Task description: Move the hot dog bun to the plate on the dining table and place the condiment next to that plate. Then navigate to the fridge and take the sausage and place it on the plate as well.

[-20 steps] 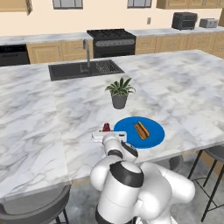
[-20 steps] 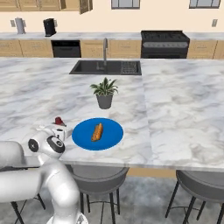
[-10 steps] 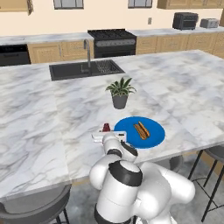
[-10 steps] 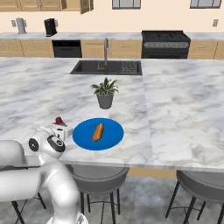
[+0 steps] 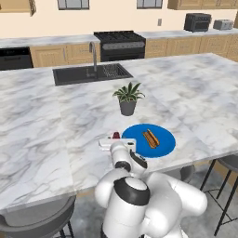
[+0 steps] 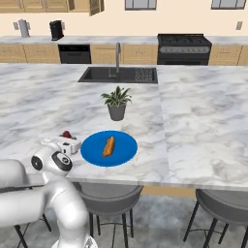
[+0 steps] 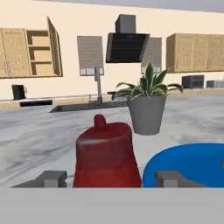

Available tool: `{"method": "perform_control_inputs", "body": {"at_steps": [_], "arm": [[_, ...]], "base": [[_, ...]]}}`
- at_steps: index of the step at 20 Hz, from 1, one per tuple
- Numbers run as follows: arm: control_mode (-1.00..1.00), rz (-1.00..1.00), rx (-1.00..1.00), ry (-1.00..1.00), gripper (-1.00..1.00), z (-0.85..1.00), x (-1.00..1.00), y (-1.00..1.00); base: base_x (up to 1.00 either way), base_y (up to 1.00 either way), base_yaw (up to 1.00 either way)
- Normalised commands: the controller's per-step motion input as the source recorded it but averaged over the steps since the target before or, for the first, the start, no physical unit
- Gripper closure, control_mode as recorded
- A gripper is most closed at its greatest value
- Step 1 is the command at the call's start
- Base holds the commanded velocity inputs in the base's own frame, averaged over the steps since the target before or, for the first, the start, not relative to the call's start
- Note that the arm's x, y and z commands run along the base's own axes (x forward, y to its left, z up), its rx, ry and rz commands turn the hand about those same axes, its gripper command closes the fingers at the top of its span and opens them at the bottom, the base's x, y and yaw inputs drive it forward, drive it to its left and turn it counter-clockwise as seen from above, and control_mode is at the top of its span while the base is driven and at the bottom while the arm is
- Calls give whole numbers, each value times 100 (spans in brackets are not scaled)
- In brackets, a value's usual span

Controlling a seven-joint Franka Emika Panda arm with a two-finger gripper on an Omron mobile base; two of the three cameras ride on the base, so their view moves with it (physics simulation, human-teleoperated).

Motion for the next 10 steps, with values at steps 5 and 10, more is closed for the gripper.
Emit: {"method": "perform_control_inputs", "body": {"at_steps": [5, 10], "arm": [[-100, 0, 0, -10, -100, -2, 0, 0], [-100, 0, 0, -5, -100, 3, -6, 4]], "base": [[0, 0, 0], [0, 0, 0]]}}
